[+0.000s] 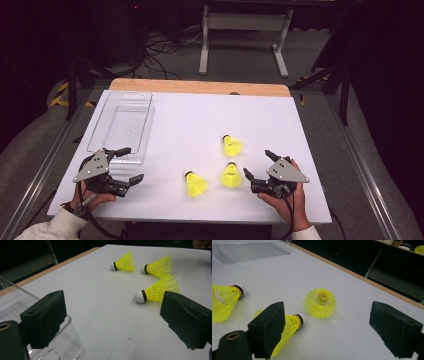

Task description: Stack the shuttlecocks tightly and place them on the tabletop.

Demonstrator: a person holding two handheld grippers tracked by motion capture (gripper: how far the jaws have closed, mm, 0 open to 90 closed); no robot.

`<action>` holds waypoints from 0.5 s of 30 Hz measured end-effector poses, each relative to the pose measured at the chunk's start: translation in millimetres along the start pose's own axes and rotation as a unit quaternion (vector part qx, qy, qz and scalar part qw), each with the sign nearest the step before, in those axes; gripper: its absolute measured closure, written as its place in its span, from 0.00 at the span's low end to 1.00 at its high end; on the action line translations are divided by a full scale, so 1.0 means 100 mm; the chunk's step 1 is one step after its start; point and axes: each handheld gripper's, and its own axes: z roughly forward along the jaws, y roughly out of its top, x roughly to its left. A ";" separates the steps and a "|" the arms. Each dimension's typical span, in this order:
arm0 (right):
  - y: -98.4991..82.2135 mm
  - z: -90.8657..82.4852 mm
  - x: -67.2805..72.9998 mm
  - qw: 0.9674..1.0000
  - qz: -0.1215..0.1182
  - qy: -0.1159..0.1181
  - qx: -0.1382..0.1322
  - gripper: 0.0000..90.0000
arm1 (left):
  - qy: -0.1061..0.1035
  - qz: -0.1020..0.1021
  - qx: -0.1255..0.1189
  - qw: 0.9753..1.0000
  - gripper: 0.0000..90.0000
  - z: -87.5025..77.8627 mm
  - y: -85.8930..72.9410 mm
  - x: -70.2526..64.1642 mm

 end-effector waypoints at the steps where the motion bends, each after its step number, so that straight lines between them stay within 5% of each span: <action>1: 0.00 0.00 0.00 1.000 -0.002 -0.001 0.002 0.16 | 0.000 0.000 0.002 1.000 0.09 0.01 0.00 0.00; 15: -0.02 0.03 0.01 1.000 -0.005 -0.014 0.023 0.16 | -0.028 0.014 0.020 0.999 0.12 0.18 0.07 -0.20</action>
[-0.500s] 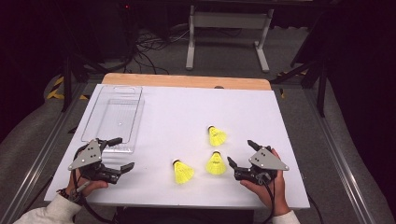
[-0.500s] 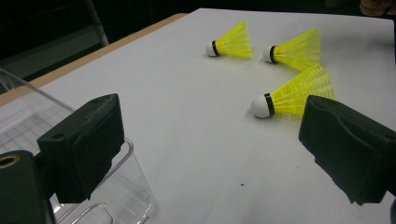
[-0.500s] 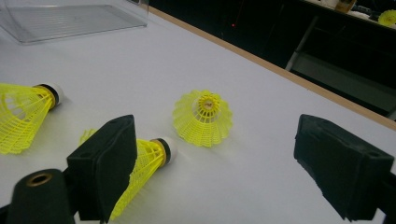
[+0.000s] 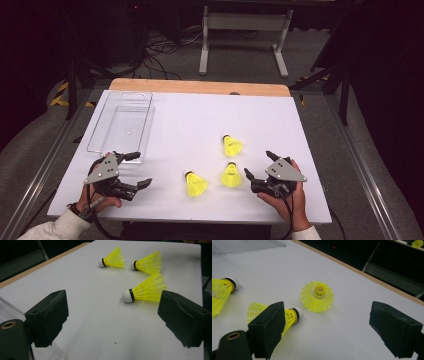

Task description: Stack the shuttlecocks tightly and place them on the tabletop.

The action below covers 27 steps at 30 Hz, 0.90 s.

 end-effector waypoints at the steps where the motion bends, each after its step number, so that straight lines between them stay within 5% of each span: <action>1: 0.00 0.00 0.01 1.000 0.000 0.000 0.000 0.16 | -0.001 0.003 0.005 1.000 0.12 0.03 0.01 -0.02; 7: -0.02 0.02 0.03 1.000 -0.004 0.005 0.007 0.16 | -0.011 0.008 0.015 1.000 0.13 0.14 0.05 -0.09; 20: -0.02 0.03 0.03 1.000 -0.011 -0.004 0.012 0.17 | -0.055 0.026 0.055 0.997 0.18 0.65 0.23 -0.45; 27: -0.03 0.05 0.04 1.000 -0.015 -0.001 0.018 0.17 | -0.021 0.040 0.111 0.993 0.22 0.97 0.28 -0.60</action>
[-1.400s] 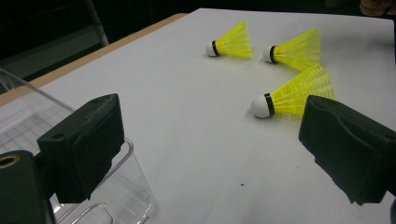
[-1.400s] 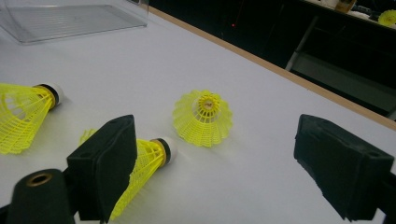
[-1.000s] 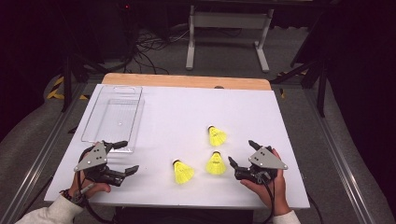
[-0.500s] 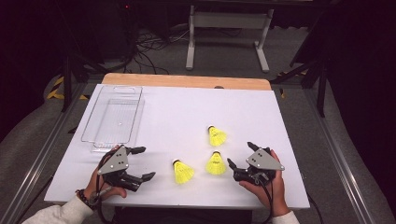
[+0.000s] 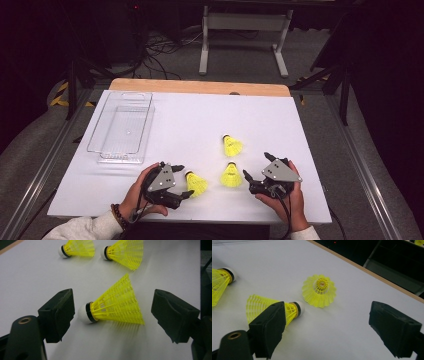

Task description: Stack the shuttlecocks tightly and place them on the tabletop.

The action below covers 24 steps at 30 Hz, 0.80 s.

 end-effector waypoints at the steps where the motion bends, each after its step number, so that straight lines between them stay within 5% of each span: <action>1: 0.00 0.00 0.01 1.000 -0.002 0.000 0.002 0.17 | 0.006 0.001 0.008 1.000 0.24 0.02 0.01 -0.01; 7: -0.01 0.02 0.02 1.000 -0.006 0.005 0.007 0.17 | 0.014 -0.003 0.024 1.000 0.28 0.16 0.03 -0.01; 17: -0.02 0.04 0.02 1.000 -0.007 0.010 0.013 0.18 | 0.014 0.002 0.029 0.999 0.63 0.20 0.14 0.00; 24: -0.02 0.04 0.02 1.000 -0.009 0.008 0.016 0.18 | 0.020 0.002 0.030 0.999 0.67 0.20 0.15 0.00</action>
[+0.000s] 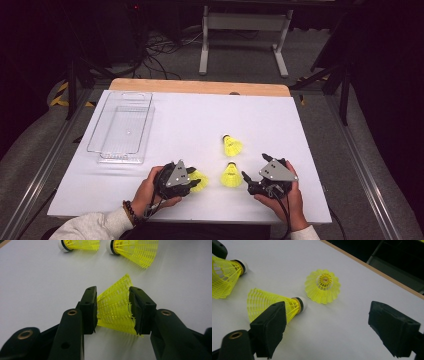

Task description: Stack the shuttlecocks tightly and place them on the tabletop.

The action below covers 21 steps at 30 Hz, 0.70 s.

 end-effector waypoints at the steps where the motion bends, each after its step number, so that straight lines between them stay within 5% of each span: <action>1: 0.00 0.00 0.00 1.000 0.000 0.000 0.001 0.18 | -0.001 0.001 0.001 1.000 0.66 0.00 0.00 0.00; 15: 0.00 0.01 0.01 1.000 -0.002 0.006 0.003 0.18 | 0.006 0.003 0.001 1.000 0.58 -0.01 0.02 0.02; 21: 0.00 0.02 0.01 1.000 -0.003 0.008 0.008 0.19 | 0.022 0.019 0.031 0.999 0.65 0.03 0.08 0.04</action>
